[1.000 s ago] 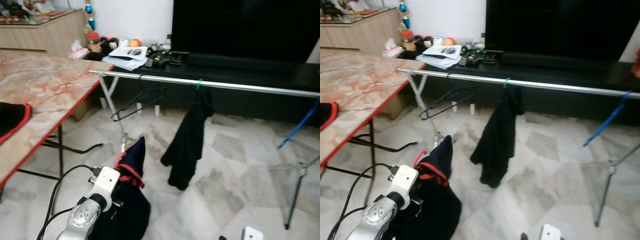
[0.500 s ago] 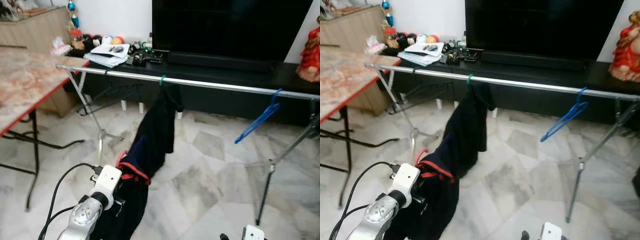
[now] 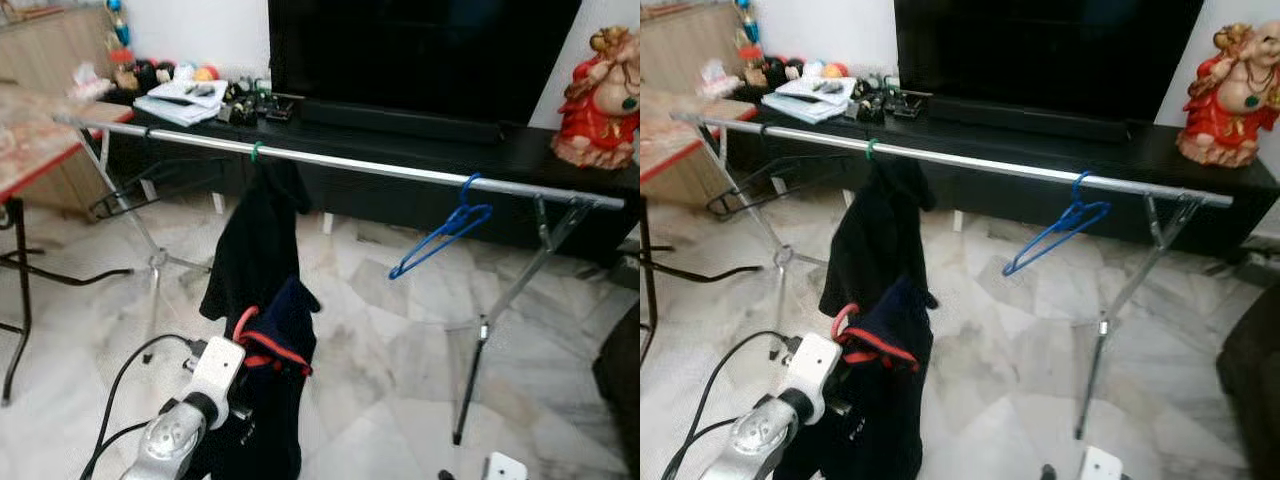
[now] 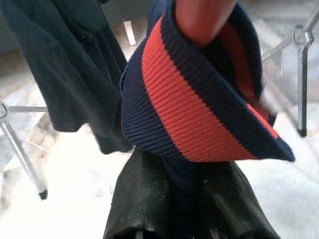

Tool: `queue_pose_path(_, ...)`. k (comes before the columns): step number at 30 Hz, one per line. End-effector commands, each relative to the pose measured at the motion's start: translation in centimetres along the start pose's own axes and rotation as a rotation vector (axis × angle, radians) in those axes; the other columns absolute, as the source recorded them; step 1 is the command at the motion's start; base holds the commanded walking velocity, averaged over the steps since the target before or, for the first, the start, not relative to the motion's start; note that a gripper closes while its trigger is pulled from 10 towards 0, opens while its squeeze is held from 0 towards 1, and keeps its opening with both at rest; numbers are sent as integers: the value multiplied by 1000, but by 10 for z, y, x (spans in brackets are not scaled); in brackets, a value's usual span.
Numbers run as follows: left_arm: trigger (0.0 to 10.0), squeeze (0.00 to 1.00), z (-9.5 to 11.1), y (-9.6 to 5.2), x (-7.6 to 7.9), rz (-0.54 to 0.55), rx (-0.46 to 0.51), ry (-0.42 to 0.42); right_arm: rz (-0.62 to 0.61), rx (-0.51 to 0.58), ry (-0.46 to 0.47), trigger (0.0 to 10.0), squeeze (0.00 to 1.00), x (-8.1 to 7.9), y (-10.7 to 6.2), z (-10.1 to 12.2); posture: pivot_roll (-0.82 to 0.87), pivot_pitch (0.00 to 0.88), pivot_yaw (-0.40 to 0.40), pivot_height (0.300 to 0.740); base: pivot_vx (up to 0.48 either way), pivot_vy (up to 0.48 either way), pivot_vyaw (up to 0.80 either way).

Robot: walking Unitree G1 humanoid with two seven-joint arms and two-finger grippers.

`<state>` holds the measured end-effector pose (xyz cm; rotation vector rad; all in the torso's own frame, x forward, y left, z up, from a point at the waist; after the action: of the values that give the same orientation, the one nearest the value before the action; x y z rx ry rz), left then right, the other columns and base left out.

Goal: Hang hanger

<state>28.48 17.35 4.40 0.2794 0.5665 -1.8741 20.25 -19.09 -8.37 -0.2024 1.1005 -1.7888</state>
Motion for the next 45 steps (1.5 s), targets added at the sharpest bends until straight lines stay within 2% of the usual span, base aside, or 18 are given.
queue_pose_path(1,10000,0,9,3,3,-11,30,30,-30,1,4,10000,0,10,-1,1,50,55,16,740,0,0,0)
queue_pose_path(21,10000,0,13,3,4,9,49,-11,-33,1,3,10000,0,11,-1,3,49,59,7,740,0,0,0)
queue_pose_path(35,10000,0,14,4,6,-6,53,-5,-36,6,6,10000,0,10,-1,3,52,56,8,740,283,0,0)
queue_pose_path(40,10000,0,14,4,5,-6,55,-8,-33,8,24,10000,0,10,-1,3,53,54,9,740,314,0,-725)
queue_pose_path(45,10000,0,14,4,4,-2,55,-9,-34,9,10,10000,0,10,-1,4,54,51,11,740,319,0,0)
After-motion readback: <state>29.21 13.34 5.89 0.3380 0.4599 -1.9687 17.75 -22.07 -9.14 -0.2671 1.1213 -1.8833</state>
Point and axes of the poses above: a point about 5 cm out from each wrist's last joint towards the gripper, its own y axis pointing out of the wrist towards the gripper, its own z axis along the axis of the wrist's last joint, x = y × z, the point moved 1 cm from there along y, pointing out of the wrist towards the gripper, and after that the axes turned 14 degrees about y, right-handed, at the moved point
